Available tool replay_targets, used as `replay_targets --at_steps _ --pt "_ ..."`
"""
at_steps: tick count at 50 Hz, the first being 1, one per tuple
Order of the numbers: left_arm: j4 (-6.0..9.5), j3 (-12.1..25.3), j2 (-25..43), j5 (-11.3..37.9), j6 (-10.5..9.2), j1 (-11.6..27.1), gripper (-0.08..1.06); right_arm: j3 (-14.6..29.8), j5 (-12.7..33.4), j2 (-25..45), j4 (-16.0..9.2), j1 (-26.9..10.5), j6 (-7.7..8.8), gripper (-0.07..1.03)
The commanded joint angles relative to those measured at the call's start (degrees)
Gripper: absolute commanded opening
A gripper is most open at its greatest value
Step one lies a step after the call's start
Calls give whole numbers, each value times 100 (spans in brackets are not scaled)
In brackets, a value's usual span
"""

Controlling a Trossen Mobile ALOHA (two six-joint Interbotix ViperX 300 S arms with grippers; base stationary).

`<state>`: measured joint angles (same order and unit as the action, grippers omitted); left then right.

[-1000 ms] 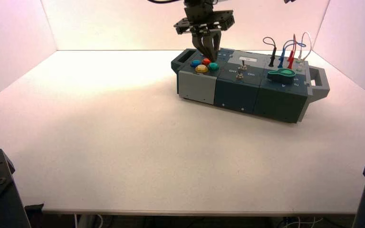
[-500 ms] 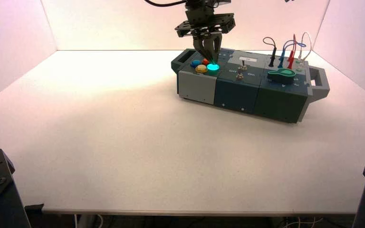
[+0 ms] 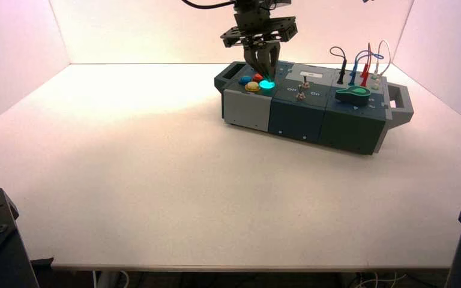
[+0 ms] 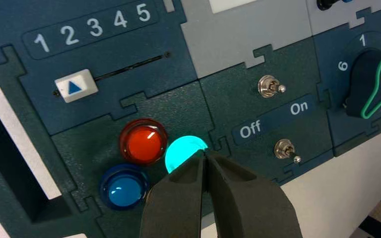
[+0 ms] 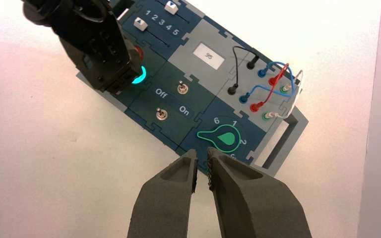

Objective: Push the green button with the left gripper.

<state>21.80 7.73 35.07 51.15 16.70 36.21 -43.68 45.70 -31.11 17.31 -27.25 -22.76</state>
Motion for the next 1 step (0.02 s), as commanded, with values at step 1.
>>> replay_targets --at_steps 1 --pt "-9 62 -149 -18 -9 -44 -3 97 -18 -9 18 53 0 13"
